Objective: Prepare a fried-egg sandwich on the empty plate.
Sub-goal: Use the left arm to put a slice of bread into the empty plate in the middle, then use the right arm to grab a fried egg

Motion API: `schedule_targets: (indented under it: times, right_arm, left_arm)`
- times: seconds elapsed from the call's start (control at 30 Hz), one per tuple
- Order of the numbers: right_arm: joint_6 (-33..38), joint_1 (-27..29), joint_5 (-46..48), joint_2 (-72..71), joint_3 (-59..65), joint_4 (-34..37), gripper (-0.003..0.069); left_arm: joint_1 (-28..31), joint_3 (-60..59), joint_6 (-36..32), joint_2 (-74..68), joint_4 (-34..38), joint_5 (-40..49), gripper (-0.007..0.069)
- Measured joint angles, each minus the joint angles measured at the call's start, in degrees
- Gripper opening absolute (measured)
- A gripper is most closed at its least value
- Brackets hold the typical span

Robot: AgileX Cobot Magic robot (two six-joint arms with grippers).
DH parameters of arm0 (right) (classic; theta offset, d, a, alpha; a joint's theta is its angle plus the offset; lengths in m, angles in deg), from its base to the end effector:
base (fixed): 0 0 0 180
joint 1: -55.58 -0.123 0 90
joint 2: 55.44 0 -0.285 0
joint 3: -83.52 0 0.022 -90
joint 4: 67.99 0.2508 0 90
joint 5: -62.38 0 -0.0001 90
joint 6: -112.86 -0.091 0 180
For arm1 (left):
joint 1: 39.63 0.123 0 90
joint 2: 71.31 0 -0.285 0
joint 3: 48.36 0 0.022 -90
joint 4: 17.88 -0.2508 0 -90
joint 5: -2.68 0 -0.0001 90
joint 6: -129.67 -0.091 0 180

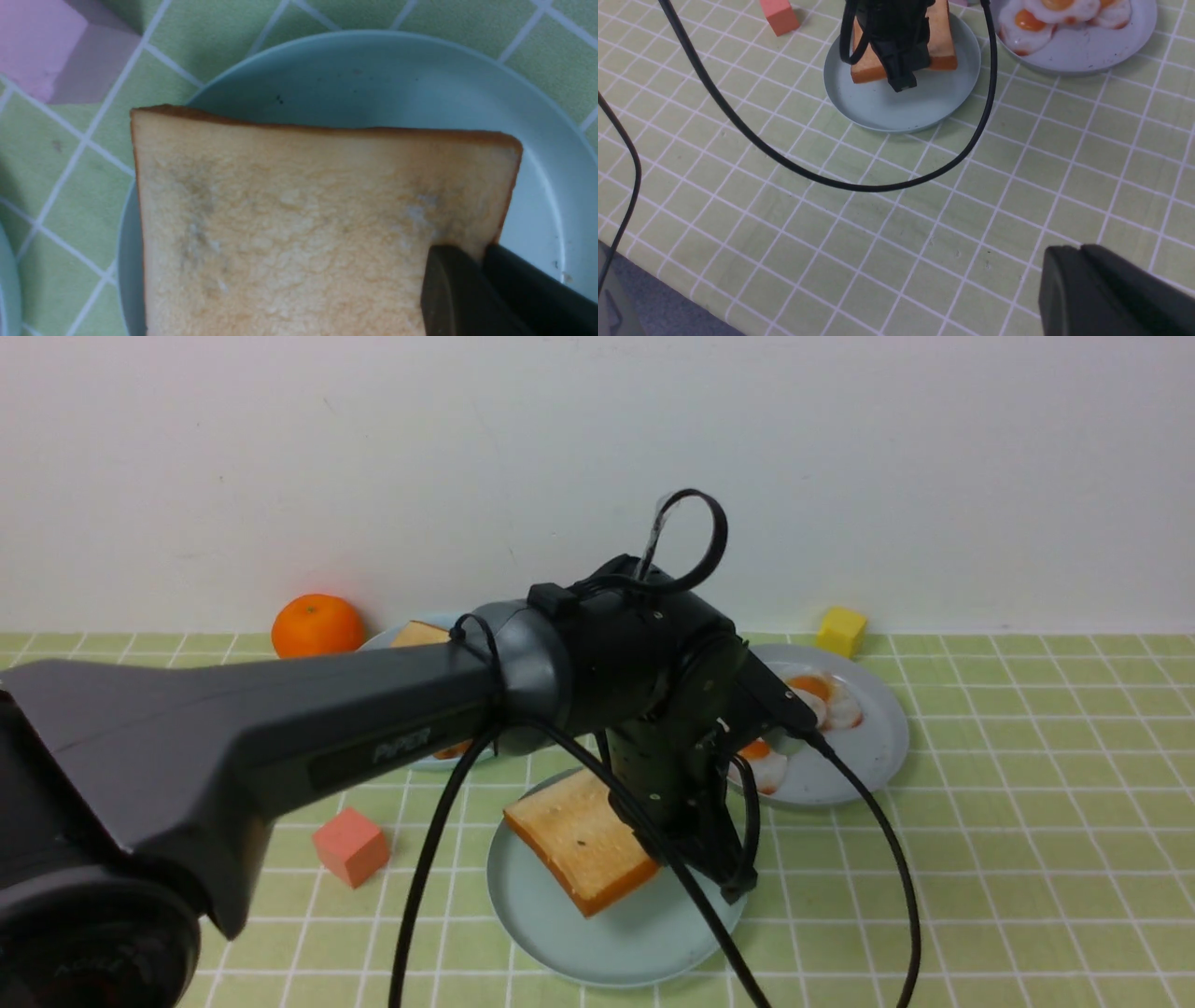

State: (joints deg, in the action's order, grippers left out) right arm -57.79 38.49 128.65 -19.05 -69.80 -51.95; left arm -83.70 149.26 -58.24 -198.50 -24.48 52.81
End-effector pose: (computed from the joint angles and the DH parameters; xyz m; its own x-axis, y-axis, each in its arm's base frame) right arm 0.0440 0.0376 0.3704 -0.5715 -0.2243 -0.7894 -0.5016 0.8568 0.1197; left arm 0.3272 -0.3055 0.2018 -0.5168 0.7921 -0.3248 0.7973 0.5835 0.1545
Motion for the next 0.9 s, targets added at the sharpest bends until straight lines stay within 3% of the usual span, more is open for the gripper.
schedule_targets:
  times: [0.2,0.33,0.5,0.6,0.77,0.83,0.9]
  right_arm:
    - [0.0,0.0,0.0,0.0,0.0,-0.1,0.0053]
    - [0.0,0.0,0.0,0.0,0.0,-0.1,0.0059]
    - [0.0,0.0,-0.9,1.2,0.0,-0.1,0.0072]
    - [-0.1,0.0,-2.9,4.7,0.0,-0.1,0.0081]
    - [0.7,0.0,-10.2,13.9,0.0,0.2,0.0087]
    - [2.2,0.0,-13.2,17.6,0.0,1.1,0.0089]
    - [5.1,0.0,-17.0,23.7,-0.2,2.7,0.0092]
  left_arm:
    - [0.0,0.0,0.0,-0.2,1.1,0.4,0.0184]
    - [0.0,0.0,2.1,-0.1,3.4,0.8,0.0347]
    - [0.0,0.0,3.5,3.4,5.0,3.2,0.0402]
    - [0.0,0.0,5.2,9.1,5.4,5.3,0.035]
    - [0.0,-0.6,9.2,26.1,5.4,9.5,0.0077]
    - [0.0,-2.0,9.6,31.5,5.4,9.7,0.0]
    - [0.0,-7.0,10.5,41.1,5.5,8.6,-0.0013]
